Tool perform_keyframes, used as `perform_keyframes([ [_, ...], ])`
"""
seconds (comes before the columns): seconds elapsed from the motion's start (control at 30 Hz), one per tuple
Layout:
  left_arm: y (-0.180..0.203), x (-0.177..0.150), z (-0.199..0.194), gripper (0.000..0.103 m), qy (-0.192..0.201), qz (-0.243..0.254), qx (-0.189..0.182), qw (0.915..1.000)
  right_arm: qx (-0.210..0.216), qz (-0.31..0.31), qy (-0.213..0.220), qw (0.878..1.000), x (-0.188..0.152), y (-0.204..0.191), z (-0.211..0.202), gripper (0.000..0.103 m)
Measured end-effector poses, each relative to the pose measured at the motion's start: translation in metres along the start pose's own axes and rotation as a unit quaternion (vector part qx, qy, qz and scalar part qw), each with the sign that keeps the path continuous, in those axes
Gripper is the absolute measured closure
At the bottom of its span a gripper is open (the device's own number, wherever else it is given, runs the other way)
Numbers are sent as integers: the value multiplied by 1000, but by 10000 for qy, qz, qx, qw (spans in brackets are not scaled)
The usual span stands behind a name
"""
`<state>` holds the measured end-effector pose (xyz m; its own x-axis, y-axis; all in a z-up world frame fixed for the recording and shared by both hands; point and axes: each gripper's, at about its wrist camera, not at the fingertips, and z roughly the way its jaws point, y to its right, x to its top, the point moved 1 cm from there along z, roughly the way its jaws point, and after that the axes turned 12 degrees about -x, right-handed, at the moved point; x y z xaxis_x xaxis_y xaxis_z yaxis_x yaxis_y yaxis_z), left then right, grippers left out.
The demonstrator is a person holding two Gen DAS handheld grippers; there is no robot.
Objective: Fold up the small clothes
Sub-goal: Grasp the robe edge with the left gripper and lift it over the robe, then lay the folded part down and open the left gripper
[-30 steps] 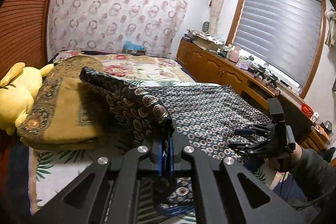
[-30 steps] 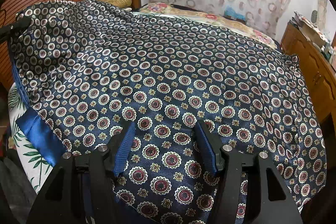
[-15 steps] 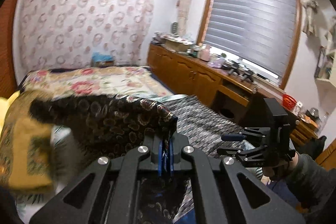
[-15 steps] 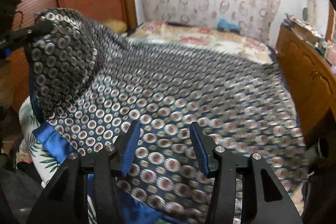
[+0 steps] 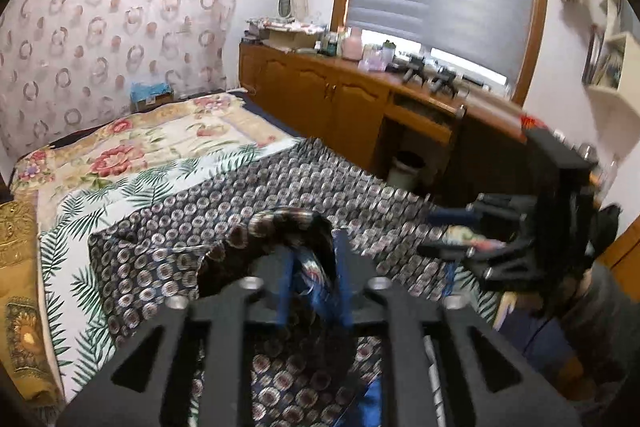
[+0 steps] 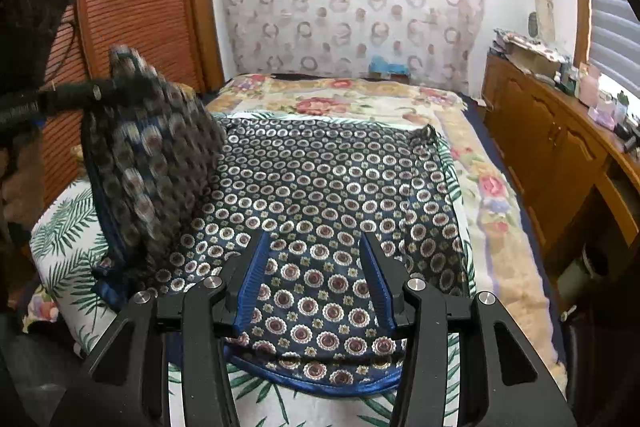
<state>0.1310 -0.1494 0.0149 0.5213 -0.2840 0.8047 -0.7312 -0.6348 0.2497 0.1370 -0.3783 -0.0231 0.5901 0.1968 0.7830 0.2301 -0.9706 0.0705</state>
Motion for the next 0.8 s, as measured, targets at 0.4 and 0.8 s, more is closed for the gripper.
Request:
perform_keyframes([
  [0.4,5,-24,-20,50,-262,2,-114,9996,169,-108,-11,9998,9,-13,5,55],
  [0.8,-11,-56,-21,50,-492,-215,212,9983,186,-236,-13,9995,17,-22,7,55],
])
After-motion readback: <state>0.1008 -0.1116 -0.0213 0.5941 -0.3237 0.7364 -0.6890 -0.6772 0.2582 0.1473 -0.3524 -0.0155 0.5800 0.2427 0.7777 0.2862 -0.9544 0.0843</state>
